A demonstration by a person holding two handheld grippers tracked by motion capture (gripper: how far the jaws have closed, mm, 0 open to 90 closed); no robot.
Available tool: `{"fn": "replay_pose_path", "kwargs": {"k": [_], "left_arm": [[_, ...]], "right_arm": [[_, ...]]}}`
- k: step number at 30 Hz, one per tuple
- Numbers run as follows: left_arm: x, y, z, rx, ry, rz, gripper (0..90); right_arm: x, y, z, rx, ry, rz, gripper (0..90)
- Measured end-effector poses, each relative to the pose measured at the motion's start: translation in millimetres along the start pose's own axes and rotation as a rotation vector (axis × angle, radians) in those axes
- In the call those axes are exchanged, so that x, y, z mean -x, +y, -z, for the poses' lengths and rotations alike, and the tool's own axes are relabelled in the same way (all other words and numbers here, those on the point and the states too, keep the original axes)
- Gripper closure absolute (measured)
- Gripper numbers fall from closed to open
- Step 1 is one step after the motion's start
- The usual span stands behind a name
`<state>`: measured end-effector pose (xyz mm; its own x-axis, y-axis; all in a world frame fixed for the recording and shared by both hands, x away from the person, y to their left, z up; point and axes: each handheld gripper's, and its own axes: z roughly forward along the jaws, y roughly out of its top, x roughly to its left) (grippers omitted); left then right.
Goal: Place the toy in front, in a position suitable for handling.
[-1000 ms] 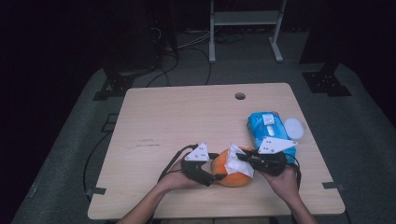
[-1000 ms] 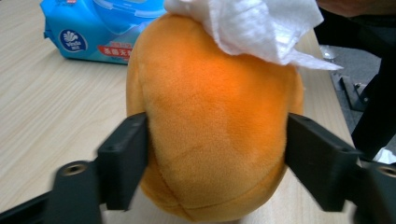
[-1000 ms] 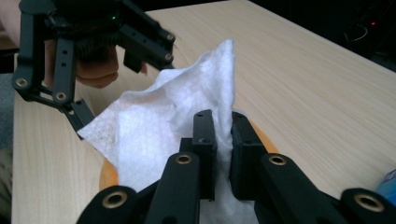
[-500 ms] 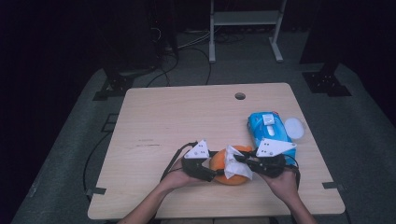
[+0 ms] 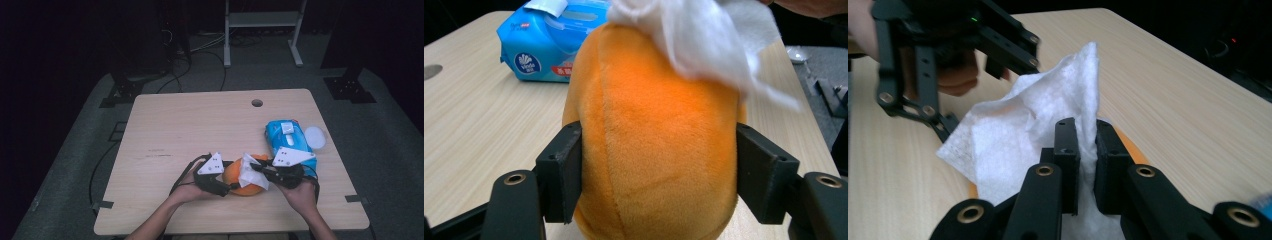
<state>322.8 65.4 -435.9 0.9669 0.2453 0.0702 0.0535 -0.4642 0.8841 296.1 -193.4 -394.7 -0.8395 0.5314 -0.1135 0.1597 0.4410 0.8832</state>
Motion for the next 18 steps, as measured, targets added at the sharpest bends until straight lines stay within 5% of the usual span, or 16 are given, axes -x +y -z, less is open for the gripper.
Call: {"fn": "replay_pose_path", "kwargs": {"k": [5,12,18], "left_arm": [[-0.2,1.4,-1.7,-0.005,0.004,0.005,27.0],[6.0,4.8,-3.2,-0.045,0.027,-0.046,25.8],[1.9,0.1,-1.5,-0.035,0.018,-0.043,28.1]], "right_arm": [[-1.7,-0.2,1.5,0.006,-0.024,-0.006,81.7],[-26.6,13.5,-23.9,0.024,0.069,0.051,81.6],[-7.9,8.9,-11.2,0.018,0.018,0.01,81.7]]}}
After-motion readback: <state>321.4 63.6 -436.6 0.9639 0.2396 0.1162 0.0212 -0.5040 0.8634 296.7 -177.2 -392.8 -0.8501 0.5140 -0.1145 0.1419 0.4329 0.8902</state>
